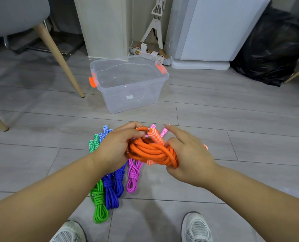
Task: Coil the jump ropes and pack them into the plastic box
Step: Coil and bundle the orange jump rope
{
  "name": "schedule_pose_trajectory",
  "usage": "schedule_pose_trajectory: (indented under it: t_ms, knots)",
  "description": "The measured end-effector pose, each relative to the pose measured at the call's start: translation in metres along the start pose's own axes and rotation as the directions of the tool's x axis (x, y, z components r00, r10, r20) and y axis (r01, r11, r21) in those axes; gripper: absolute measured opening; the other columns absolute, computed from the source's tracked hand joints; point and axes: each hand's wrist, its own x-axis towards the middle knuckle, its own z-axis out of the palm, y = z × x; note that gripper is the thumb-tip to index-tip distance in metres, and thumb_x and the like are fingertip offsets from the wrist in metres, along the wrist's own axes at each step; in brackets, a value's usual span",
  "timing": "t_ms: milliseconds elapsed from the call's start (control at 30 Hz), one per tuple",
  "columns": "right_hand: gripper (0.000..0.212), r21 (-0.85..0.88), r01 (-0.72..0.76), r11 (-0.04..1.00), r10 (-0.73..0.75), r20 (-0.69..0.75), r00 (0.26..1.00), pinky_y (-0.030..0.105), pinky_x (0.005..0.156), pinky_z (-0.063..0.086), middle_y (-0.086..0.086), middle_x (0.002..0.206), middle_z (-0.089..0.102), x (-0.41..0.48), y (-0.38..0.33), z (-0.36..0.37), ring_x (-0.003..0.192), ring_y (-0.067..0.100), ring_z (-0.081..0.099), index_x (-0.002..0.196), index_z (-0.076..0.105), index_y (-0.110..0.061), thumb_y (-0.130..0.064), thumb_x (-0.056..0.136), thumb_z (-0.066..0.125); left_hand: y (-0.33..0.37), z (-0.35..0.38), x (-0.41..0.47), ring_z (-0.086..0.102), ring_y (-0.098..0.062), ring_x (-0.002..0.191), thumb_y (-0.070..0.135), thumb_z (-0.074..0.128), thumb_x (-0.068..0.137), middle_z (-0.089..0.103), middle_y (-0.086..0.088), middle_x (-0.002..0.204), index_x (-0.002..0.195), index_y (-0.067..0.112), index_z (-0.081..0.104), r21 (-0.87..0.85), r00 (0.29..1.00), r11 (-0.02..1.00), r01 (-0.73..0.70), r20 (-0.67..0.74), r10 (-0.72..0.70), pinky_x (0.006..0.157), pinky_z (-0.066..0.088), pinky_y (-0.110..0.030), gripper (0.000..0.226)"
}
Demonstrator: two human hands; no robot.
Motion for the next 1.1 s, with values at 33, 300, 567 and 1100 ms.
schedule_pose_trajectory:
  t_ms: [33,300,567,1100]
  knots:
    - [0.042,0.037,-0.003,0.999,0.002,0.019,1.000,0.040,0.081,0.053,0.014,0.120,0.062,0.000,-0.001,0.000,0.102,0.035,0.063,0.093,0.063,-0.013,-0.030,0.055,0.059,0.000,0.002,-0.001,0.049,-0.030,0.082,0.009,0.057,0.063,0.052,-0.026,0.098,0.057,0.017,0.062,-0.036,1.000,0.999,0.008,-0.003,-0.008,0.063,0.043,-0.028,0.011]
    - [0.058,0.300,-0.146,0.943,0.117,0.113,0.987,0.026,0.053,0.033,-0.014,0.081,0.055,-0.002,-0.004,-0.003,0.067,0.023,0.050,0.098,0.020,-0.040,-0.017,0.068,0.063,-0.008,0.004,0.001,0.050,-0.019,0.061,0.011,0.052,0.067,0.057,-0.009,0.070,0.061,0.014,0.060,-0.129,0.999,0.991,0.020,-0.046,-0.026,0.055,0.038,-0.023,0.010]
    - [0.066,0.233,-0.176,0.957,0.128,0.207,0.970,0.030,0.065,0.044,0.000,0.100,0.065,0.006,-0.003,0.001,0.088,0.029,0.059,0.126,0.032,-0.032,-0.025,0.067,0.061,-0.015,0.006,0.004,0.069,-0.024,0.075,0.031,0.057,0.073,0.068,-0.014,0.084,0.085,0.007,0.067,-0.237,0.995,0.969,0.075,-0.046,-0.088,0.070,0.057,-0.039,0.029]
    - [0.079,0.570,-0.261,0.779,0.140,0.248,0.959,0.020,0.067,0.047,-0.008,0.108,0.055,0.032,-0.004,0.031,0.086,0.008,0.057,0.130,0.033,-0.033,-0.021,0.059,0.065,-0.016,-0.004,0.024,0.070,-0.037,0.083,0.017,0.073,0.078,0.069,-0.018,0.099,0.108,0.010,0.055,0.115,0.963,0.989,0.089,-0.262,-0.056,0.067,0.052,-0.066,0.036]
